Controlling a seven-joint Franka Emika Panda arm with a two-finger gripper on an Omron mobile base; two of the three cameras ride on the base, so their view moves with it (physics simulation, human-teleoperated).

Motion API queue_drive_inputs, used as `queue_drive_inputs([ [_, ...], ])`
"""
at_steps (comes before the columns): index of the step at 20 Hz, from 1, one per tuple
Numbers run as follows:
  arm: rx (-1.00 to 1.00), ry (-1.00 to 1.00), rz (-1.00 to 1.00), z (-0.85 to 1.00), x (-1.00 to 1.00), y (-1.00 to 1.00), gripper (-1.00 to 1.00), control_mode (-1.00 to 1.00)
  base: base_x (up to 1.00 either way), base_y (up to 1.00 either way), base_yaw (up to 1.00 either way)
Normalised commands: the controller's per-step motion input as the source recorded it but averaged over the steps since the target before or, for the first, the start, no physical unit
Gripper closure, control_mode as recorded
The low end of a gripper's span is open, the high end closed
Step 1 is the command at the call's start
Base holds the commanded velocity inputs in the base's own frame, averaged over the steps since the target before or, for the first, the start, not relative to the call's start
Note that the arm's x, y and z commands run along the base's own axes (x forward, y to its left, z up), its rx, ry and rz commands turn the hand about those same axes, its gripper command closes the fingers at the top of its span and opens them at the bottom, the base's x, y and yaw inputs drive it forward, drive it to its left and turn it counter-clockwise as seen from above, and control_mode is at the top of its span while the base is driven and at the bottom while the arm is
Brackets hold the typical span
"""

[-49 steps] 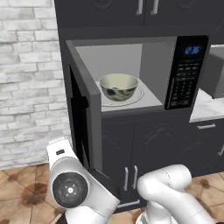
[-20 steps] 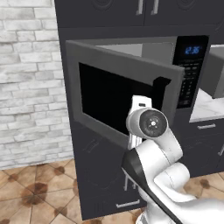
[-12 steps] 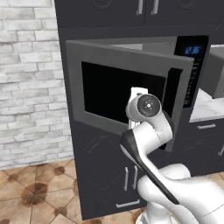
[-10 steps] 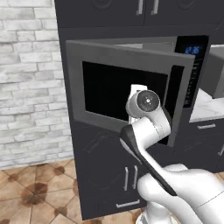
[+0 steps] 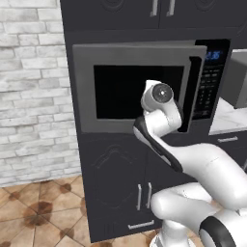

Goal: Pick the avocado from the sink and place it in the bowl. Then pick the bowl and place it in the microwave. Then close the microwave door and press the start button.

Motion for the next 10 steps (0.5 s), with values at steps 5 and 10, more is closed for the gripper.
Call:
queue_drive_inputs([
  [5, 0.0, 0.0, 0.0, 0.0, 0.93, -0.26, -1.0, -1.0, 0.0, 0.0, 0.0],
  [10, 0.0, 0.0, 0.01, 0.0, 0.72, -0.2, -1.0, -1.0, 0.0, 0.0, 0.0],
])
